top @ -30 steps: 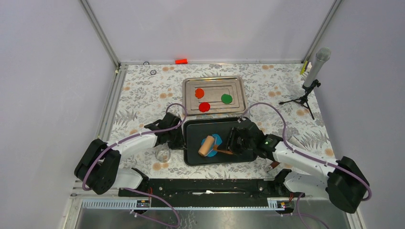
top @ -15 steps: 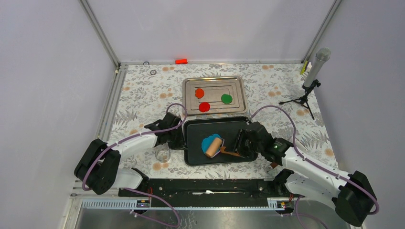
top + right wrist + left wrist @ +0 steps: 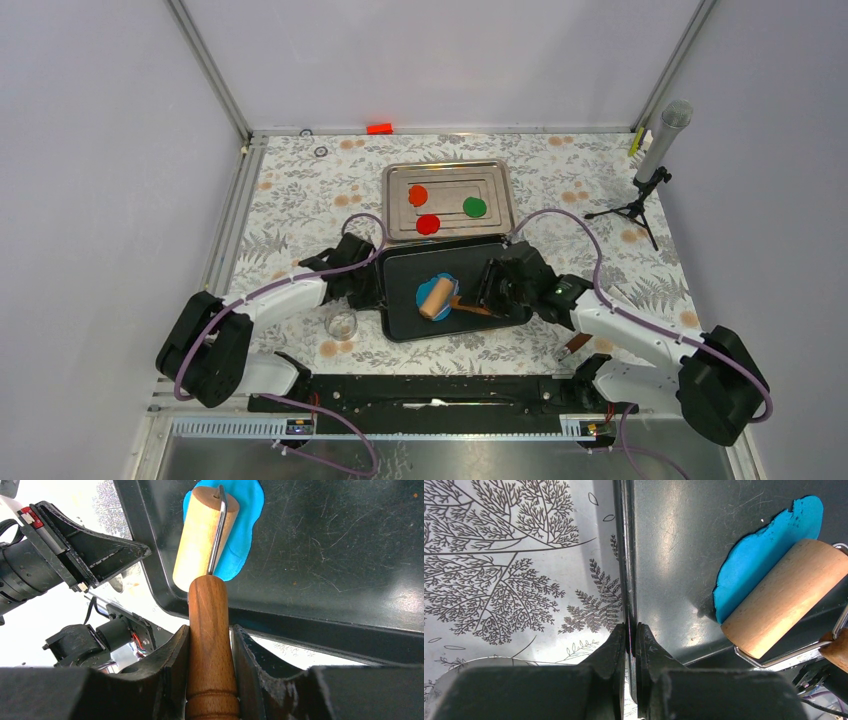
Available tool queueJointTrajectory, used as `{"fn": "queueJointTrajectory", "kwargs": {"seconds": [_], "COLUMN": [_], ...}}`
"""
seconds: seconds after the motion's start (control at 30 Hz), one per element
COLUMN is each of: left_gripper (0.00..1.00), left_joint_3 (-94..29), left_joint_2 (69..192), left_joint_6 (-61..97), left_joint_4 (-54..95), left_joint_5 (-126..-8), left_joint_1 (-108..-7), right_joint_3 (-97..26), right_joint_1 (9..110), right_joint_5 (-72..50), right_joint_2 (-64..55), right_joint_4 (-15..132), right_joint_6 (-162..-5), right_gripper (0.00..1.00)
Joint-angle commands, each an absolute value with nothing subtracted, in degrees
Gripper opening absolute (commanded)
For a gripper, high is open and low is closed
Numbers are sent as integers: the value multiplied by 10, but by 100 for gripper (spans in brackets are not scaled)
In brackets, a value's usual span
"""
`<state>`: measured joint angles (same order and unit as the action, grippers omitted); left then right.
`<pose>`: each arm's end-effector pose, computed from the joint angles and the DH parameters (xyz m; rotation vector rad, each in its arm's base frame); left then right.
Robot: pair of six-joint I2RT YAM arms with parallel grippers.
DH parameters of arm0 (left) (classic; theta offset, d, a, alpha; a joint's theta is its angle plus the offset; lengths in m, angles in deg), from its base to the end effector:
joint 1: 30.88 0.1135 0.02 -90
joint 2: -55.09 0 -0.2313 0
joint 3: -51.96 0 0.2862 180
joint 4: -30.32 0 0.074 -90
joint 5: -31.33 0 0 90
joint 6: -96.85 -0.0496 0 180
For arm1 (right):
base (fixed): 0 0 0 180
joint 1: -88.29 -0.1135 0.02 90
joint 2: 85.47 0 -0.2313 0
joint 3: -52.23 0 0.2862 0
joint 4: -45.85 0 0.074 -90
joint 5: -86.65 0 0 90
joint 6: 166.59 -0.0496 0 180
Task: Roll out the dumpling wrappers from the dough
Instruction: Flatten out the dough on the work surface.
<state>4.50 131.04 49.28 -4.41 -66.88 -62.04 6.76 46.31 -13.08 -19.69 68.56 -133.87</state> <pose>0.2281 -0.1462 0.0915 -0.2272 2.7894 -0.5598 0.2050 0.1958 0.1413 0.2467 2.5471 0.9877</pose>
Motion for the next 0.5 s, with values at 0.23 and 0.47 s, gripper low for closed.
{"fn": "queueJointTrajectory", "kwargs": {"seconds": [0.23,0.47], "left_gripper": [0,0], "left_joint_3": [20,20], "left_joint_2": [1326,1324], "left_joint_6": [464,461], "left_joint_4": [-16,-21], "left_joint_5": [-728,-724], "left_joint_1": [-620,-615], "right_joint_3": [114,96], "right_joint_1": [478,478], "right_joint_5": [39,49], "right_joint_2": [-225,-239], "right_joint_4": [934,963], "right_joint_6": [-1304,-1293], "right_gripper": [0,0]}}
